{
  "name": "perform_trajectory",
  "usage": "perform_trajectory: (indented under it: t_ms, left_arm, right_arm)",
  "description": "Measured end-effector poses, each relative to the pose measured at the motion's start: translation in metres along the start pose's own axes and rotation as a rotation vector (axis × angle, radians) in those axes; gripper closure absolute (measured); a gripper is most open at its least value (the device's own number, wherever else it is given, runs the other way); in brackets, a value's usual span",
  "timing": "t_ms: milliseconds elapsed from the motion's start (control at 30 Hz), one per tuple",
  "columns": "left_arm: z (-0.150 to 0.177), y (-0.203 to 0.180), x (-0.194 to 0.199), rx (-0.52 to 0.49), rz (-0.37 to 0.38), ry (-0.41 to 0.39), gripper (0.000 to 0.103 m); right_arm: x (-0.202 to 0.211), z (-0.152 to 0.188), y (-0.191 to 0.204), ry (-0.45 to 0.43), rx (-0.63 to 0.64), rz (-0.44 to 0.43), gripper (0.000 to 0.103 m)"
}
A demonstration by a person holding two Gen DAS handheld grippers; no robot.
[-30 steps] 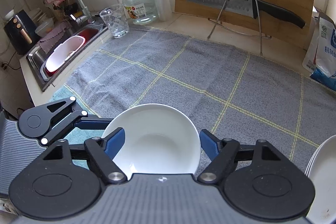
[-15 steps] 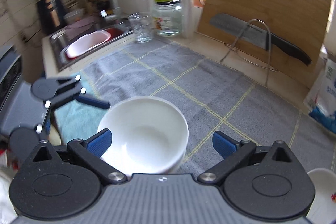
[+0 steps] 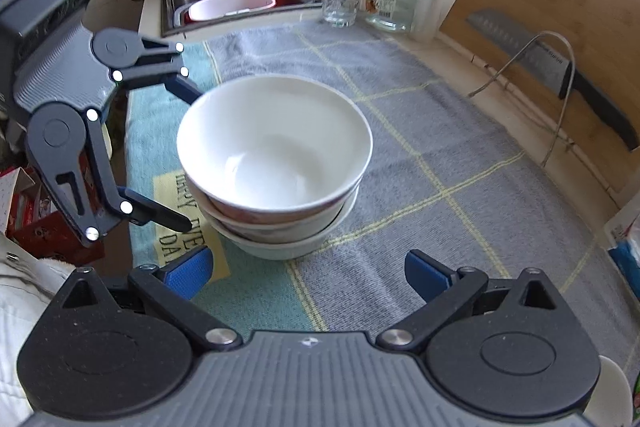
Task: Organize plates and bowls
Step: 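Grasp the stack of three bowls by the rim with the right tool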
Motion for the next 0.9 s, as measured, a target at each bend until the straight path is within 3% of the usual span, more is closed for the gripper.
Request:
perform_trajectory:
  t_ms: [200, 633, 900]
  left_arm:
    - [-0.005, 0.014, -0.014, -0.073, 0.100, -0.005, 0.003]
    - [-0.016, 0.023, -0.034, -0.304, 0.438, -0.041, 0.005]
    - [-0.017, 0.028, -0.046, -0.407, 0.548, -0.035, 0.009]
  right_arm:
    - [-0.024, -0.002, 0.003, 0.048, -0.005, 0.038, 0.000]
    - [-0.041, -0.011, 0.012, 0.134, 0.032, 0.042, 0.000]
    - [-0.046, -0.017, 0.016, 0.159, 0.085, 0.004, 0.003]
Point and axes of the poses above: each gripper's, at about its wrist camera, not at the fingertips, and x roughly against the way its jaws point, y to its left, z to its underside, the point moved 6 cm from there along -x, roughly the way its jaws point, and after that the axes turned 7 degrees about -y, right-handed, at the moved point
